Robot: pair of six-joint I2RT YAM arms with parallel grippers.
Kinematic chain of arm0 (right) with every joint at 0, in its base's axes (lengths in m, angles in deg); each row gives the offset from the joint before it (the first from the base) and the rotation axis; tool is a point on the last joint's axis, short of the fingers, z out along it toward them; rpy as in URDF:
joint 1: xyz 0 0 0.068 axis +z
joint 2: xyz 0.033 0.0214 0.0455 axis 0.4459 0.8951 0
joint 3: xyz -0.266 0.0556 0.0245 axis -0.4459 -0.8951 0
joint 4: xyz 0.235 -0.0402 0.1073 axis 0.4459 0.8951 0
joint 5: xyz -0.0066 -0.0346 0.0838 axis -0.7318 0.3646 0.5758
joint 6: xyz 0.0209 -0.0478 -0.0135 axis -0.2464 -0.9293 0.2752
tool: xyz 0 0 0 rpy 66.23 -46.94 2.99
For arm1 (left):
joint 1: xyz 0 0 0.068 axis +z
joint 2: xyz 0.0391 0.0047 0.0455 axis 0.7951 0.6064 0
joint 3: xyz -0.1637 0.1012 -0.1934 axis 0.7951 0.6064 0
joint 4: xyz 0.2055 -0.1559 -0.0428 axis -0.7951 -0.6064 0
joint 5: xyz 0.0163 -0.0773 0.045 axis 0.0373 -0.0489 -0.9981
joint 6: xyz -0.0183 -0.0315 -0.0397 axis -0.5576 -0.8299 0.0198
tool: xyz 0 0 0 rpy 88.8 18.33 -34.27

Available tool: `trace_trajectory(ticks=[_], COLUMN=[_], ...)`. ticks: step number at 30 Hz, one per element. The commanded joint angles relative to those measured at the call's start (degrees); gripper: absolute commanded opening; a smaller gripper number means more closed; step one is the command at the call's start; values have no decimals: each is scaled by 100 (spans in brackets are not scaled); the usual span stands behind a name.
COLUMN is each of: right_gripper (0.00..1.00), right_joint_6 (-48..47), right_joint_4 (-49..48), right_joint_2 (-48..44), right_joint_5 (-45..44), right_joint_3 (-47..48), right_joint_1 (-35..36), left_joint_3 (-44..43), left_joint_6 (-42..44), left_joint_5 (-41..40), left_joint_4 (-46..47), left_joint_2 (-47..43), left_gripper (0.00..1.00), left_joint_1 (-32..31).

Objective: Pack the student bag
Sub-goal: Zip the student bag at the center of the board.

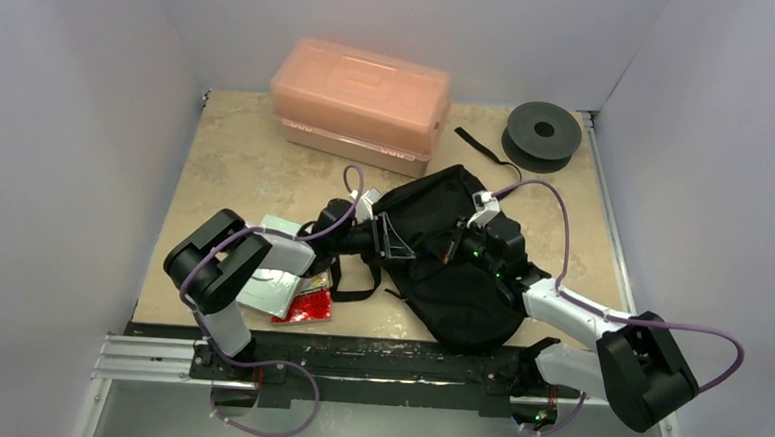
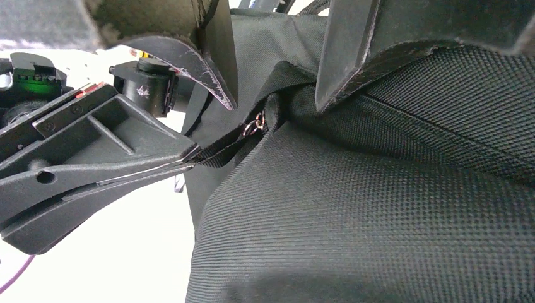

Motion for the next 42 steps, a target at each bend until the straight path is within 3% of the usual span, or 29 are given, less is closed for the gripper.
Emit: trace_trajectory(ticks=[1, 4, 8, 11, 16, 19, 22, 25, 32, 42], right_gripper=[0, 0, 0, 0, 0, 0, 0, 0, 0, 0], right_joint_6=[-205, -362, -667, -660, -505, -506, -473, -380, -34, -19], right_joint_4=[-504, -252, 631, 602, 450, 580, 663, 800, 1730, 2507], right_joint_2=[-160, -248, -443, -418, -428, -404, -351, -296, -498, -471], right_joint_5=[164, -45, -1091, -983, -1148, -1446, -1800, -2215, -3893, -4434], right_joint_3=[38, 216, 508, 514, 411, 517, 644, 767, 1167, 1610], right_joint_1=[-8, -3, -10, -2, 51, 115, 122, 122, -72, -1837], left_joint_3=[-64, -74, -351, -563, -1134, -1580, -1893, -1941, -1765, -1331], left_joint_6=[573, 866, 1042, 1178, 1681, 1806, 1769, 1671, 1589, 1545], left_joint_5=[-217, -551, -496, -636, -1197, -1466, -1697, -1742, -1860, -1808], left_joint_4=[-200, -693, -1184, -1374, -2507, -3423, -4074, -4227, -4215, -3950], left_joint_2=[-503, -818, -800, -659, -497, -153, 299, 561, 805, 469], left_gripper=[48, 45, 49, 52, 52, 48, 37, 23, 18, 14], left_joint_1=[-13, -34, -147, -400, -765, -802, -748, -642, -439, -349])
